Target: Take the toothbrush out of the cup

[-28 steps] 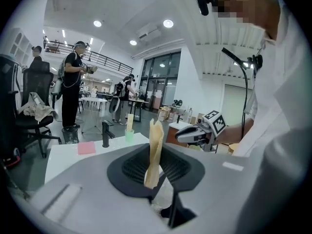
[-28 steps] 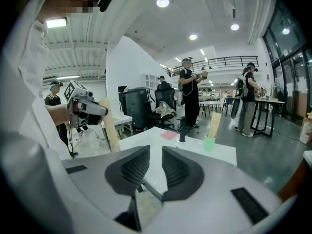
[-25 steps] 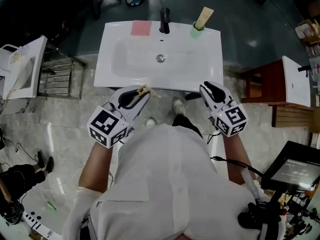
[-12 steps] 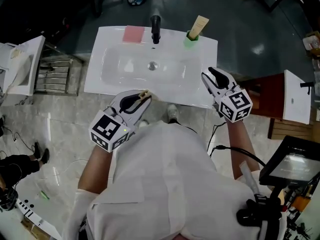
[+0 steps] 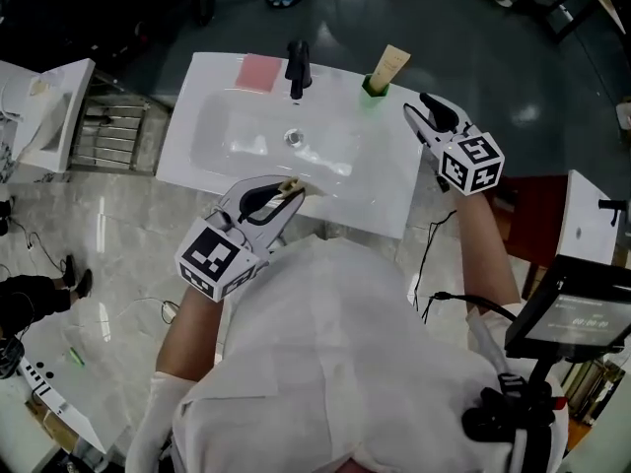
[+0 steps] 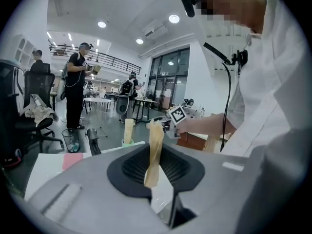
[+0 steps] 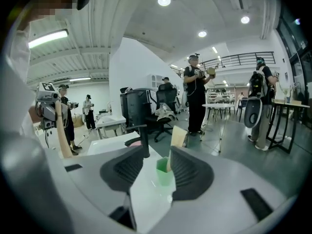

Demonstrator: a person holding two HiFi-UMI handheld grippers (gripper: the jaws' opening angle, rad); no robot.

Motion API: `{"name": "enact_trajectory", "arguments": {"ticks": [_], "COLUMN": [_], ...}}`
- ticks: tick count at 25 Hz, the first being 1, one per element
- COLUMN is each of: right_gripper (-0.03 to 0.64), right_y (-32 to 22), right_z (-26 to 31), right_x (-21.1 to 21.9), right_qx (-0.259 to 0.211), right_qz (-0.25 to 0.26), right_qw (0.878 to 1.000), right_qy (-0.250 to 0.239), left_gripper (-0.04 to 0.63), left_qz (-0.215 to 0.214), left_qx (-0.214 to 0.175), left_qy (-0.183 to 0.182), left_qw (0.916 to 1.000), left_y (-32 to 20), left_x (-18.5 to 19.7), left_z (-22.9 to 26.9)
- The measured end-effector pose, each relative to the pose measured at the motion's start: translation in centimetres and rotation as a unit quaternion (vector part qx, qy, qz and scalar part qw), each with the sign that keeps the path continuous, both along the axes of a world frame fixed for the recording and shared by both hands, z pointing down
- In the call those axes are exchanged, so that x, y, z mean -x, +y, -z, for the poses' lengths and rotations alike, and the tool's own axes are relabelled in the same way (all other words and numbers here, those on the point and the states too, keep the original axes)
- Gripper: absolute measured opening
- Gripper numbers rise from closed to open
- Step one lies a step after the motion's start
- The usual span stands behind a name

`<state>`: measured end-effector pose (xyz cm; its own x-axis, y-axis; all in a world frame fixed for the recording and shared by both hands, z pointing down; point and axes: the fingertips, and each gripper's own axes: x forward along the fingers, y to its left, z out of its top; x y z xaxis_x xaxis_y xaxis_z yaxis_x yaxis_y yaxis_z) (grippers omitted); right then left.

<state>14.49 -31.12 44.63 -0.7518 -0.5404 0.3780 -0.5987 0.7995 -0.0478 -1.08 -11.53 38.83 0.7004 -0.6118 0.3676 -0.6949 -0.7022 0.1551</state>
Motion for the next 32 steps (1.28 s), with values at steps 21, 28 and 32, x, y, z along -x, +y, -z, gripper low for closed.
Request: {"name": "enact_trajectory", "arguments": {"ticks": [21, 28, 32], "right_gripper": [0.166, 0.061, 0.058], "right_y": [-9.9, -9.7, -9.9], "right_z": [-4.8, -4.9, -4.3], "right_x": [4.1, 3.8, 3.5], "right_qx": [0.062, 0.047, 0.035], "right_qz": [0.028, 0.019, 0.014], "right_qw": [0.996, 0.997, 0.998], "right_qy": [-0.065, -0.05, -0.049], "left_gripper": [0.063, 0.063, 0.063], "left_qz": [0.094, 0.096, 0.092], "left_qx": [0.027, 0.03, 0.03], "left_qy": [-0.02, -0.018, -0.015], "left_qw": [0.995, 0.9948, 0.9952], "left_y": [-0.7, -0.9, -1.3], "left_x": [0.7, 0.9, 0.9], "left_z": [-0.5, -0.4, -0.4]}}
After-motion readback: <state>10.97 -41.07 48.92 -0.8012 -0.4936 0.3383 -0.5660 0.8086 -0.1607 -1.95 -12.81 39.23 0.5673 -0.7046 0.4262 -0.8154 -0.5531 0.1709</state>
